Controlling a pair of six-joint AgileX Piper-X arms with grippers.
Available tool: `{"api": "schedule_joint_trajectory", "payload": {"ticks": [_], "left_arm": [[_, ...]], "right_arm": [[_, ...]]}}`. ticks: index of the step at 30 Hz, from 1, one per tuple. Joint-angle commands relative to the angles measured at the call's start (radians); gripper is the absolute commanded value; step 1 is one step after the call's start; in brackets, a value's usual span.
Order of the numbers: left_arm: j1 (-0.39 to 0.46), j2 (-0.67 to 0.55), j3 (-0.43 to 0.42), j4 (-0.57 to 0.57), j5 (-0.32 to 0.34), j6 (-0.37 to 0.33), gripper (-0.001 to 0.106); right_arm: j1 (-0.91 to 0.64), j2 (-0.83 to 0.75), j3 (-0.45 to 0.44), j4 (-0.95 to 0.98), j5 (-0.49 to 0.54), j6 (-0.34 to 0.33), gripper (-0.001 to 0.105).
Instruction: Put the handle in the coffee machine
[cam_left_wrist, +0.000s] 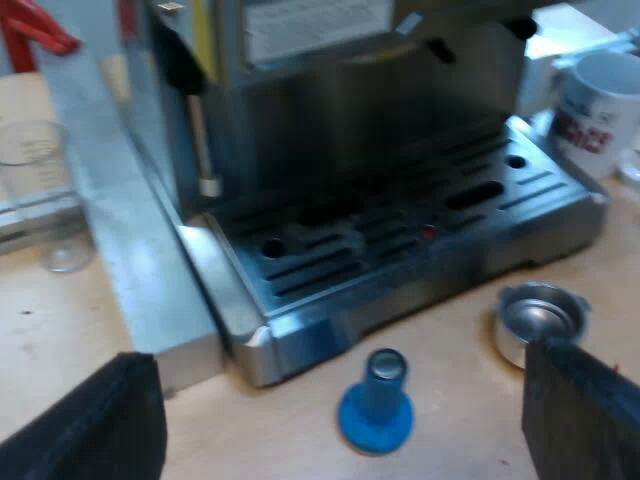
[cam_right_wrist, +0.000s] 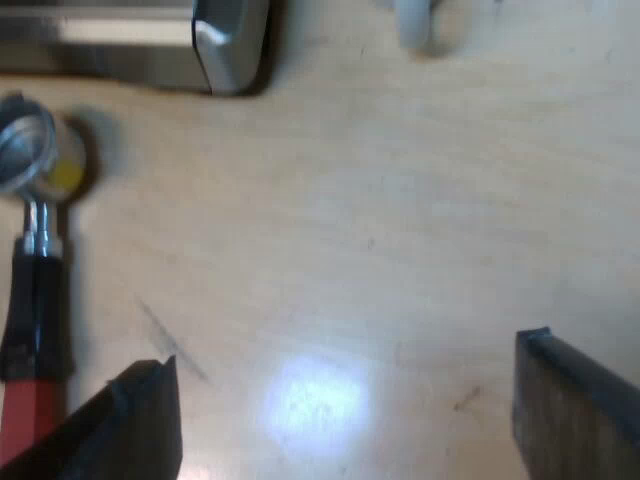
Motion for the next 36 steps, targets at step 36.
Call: {"api": "schedule_joint_trajectory", "payload": {"ticks": [36], "left_arm": [[-0.554,0.25,-0.007,0.009,0.175,0.125,0.074]], "right_arm": [[0.603,0.48,-0.06,-0.105,0.074,0.386,0.07]]}}
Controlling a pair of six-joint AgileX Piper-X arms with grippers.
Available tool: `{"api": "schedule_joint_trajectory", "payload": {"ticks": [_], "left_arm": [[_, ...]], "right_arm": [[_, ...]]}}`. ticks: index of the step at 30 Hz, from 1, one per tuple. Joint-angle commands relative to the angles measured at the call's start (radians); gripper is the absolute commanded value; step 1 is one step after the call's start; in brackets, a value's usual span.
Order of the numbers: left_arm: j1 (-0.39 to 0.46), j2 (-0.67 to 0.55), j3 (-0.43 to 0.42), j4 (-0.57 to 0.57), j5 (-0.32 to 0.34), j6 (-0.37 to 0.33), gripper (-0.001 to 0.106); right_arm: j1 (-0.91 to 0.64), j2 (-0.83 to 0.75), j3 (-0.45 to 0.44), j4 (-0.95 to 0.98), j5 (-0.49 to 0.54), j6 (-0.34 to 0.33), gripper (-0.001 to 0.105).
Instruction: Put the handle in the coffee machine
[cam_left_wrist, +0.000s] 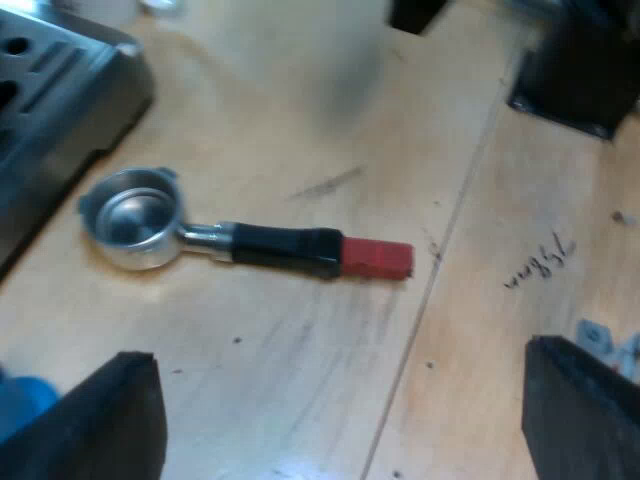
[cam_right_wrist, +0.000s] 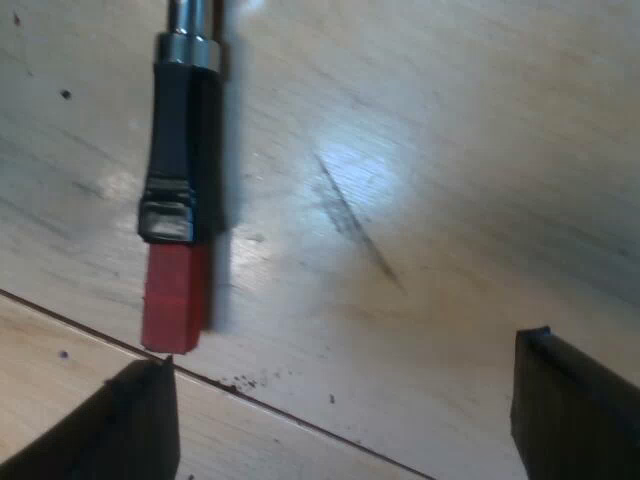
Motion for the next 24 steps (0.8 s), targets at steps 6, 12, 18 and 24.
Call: {"api": "schedule_joint_trajectory", "payload": {"ticks": [6,12,18,24], "left_arm": [[-0.02,0.017,-0.004,0.003,0.011,0.008,0.074],[-0.02,0.017,-0.004,0.003,0.011,0.008,0.074],[-0.02,0.017,-0.004,0.003,0.013,0.016,0.074],[-0.02,0.017,0.022,0.003,0.013,0.031,0.074]], "right_arm": [[0.024,0.002,0.063,-0.064,0.022,0.074,0.07],[0.024,0.022,0.101,-0.103,0.048,0.151,0.036],[0.024,0.087,0.1,-0.106,0.035,0.163,-0.001],[0.024,0.182,0.1,-0.116,0.027,0.163,0.0]]}}
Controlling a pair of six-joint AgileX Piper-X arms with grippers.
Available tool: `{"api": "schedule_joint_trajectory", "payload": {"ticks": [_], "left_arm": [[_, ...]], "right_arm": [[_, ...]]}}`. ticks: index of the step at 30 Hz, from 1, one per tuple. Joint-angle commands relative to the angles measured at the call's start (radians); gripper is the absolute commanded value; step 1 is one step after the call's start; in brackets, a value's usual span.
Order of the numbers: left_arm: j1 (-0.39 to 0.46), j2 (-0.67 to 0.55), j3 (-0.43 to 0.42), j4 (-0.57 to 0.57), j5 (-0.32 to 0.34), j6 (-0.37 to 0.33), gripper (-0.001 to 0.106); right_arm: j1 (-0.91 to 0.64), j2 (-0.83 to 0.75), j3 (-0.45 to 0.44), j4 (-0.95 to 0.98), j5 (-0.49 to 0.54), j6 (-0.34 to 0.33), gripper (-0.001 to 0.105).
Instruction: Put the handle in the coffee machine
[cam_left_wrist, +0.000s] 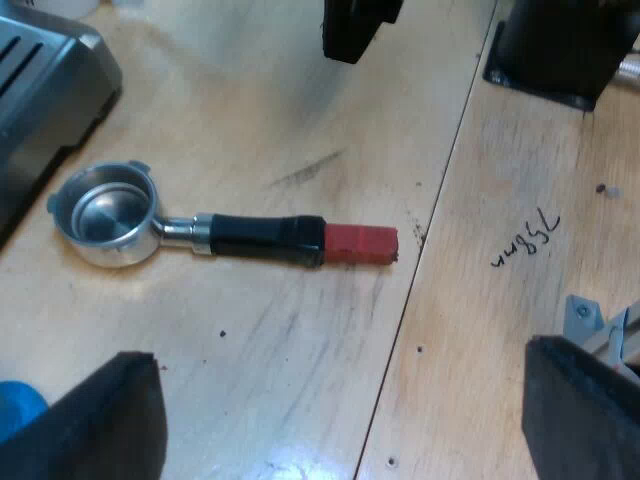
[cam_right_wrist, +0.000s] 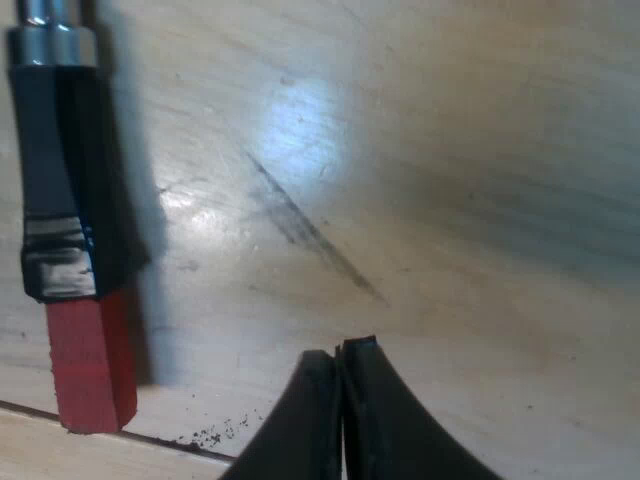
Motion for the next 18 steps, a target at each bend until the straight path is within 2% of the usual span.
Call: {"api": "schedule_joint_trajectory", "payload": {"ticks": [1,11,14,18], "left_arm": [[-0.005,0.001,0.017,0.003,0.007,0.007,0.074],[-0.005,0.001,0.062,0.003,0.007,0.007,0.074],[-0.005,0.001,0.061,-0.001,0.007,0.007,0.074],[-0.005,0.001,0.061,-0.002,0.007,0.007,0.074]], "right_arm": [[0.002,0.032,0.002,-0.002,-0.009,0.003,0.0],[0.078,0.088,0.029,-0.1,0.011,0.005,0.0],[0.132,0.112,0.057,-0.158,0.011,0.086,0.0],[0.168,0.147,0.084,-0.181,0.011,0.094,0.0]]}}
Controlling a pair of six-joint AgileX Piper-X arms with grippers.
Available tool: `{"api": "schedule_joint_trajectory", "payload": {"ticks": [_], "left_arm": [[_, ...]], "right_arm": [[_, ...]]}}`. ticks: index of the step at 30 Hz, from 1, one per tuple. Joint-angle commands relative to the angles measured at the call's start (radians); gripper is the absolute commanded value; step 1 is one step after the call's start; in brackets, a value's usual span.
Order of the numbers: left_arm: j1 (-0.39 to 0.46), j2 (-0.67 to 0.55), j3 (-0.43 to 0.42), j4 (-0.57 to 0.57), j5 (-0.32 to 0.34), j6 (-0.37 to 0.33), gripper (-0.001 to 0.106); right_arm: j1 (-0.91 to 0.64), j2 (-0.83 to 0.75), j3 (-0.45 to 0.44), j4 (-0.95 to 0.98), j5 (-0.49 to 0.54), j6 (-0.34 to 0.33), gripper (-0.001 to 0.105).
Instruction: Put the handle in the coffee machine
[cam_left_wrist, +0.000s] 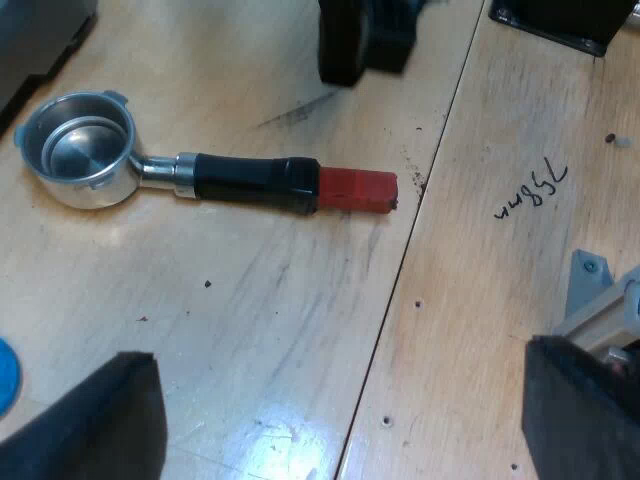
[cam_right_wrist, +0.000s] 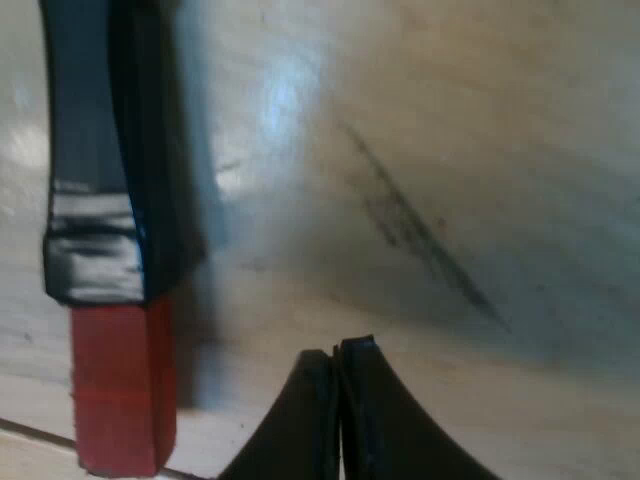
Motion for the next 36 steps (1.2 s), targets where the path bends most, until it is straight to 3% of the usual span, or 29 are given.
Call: {"api": "schedule_joint_trajectory", "payload": {"ticks": [1,14,23,32,34,36], "left_arm": [[-0.005,0.001,-0.003,-0.003,0.006,0.0,0.074],[-0.005,0.001,-0.003,-0.003,0.006,0.0,0.074],[-0.005,0.001,-0.003,-0.003,0.006,0.0,0.074],[-0.005,0.001,-0.003,-0.003,-0.032,-0.008,0.074],[-0.005,0.001,-0.003,-0.003,-0.058,-0.082,0.074],[-0.005,0.001,-0.007,0.001,-0.077,-0.111,0.074]], "right_arm": [[0.012,0.018,0.015,-0.007,0.0,0.006,0.0],[0.013,0.163,0.023,-0.148,0.0,0.0,0.0],[0.035,0.197,0.023,-0.218,-0.066,0.002,0.0],[0.118,0.234,0.023,-0.301,-0.113,0.072,0.0],[0.143,0.245,0.018,-0.335,-0.125,0.099,0.0],[0.159,0.248,0.016,-0.366,-0.131,0.122,0.0]]}}
